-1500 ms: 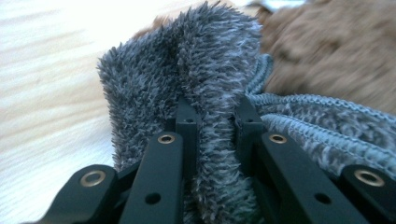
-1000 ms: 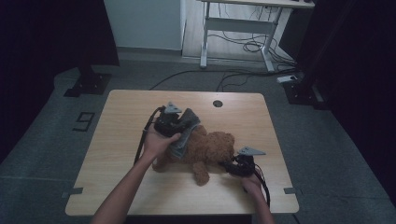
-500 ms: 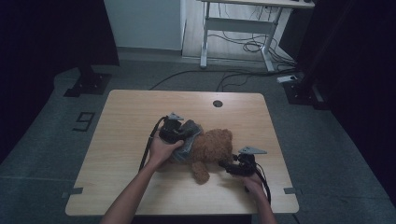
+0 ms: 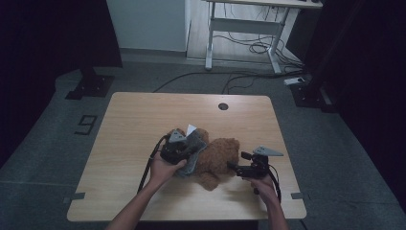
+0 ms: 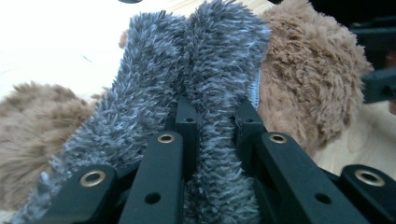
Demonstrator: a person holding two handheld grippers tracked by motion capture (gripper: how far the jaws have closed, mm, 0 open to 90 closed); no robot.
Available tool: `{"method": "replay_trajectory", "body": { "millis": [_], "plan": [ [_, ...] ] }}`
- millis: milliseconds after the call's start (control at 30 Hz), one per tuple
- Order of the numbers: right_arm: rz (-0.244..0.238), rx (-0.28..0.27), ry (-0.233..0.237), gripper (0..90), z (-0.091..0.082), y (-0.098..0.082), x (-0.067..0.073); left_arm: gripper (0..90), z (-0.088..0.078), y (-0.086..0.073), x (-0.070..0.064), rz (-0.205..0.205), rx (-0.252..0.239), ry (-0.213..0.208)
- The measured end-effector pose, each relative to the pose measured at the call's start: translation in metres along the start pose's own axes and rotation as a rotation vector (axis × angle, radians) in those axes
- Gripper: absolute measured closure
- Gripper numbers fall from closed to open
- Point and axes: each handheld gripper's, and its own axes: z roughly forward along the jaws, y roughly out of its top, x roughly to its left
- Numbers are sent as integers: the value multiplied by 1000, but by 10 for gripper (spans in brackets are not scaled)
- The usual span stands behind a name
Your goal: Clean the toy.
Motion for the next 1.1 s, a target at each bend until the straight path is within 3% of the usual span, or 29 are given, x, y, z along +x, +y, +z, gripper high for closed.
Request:
{"method": "replay_trajectory", "body": {
  "millis": [167, 233, 300, 367, 467, 567, 667, 800, 967, 1100],
  "plan": [
    [6, 21, 38, 0, 15, 3, 4, 765, -7, -13, -7, 14, -25, -4],
    [-6, 43, 71, 0, 22, 1, 7, 765, -9, -17, -8, 3, -33, -20],
    [-28, 62, 73, 0, 28, -1, 11, 766, -10, -19, -8, -3, -37, -26],
    [-48, 63, 62, 94, 29, -3, 13, 766, -11, -22, -9, 1, -41, -22],
    [-36, 84, 33, 257, 26, -1, 14, 765, -12, -25, -11, -2, -57, -23],
    [-69, 84, 8, 348, 25, 0, 19, 765, -12, -29, -15, 4, -82, -8],
    [-90, 79, -21, 389, 26, 1, 19, 766, -9, -28, -18, 26, -90, 13],
    [-114, 67, -85, 438, 29, 6, 16, 765, 5, -10, -13, 43, -60, 32],
    [-99, 13, -159, 474, 32, 9, 4, 765, 23, 10, -3, 11, -36, 7],
    [-108, -25, -226, 495, 33, 10, -1, 764, 33, 21, -4, 10, -34, 20]
  ]
}}
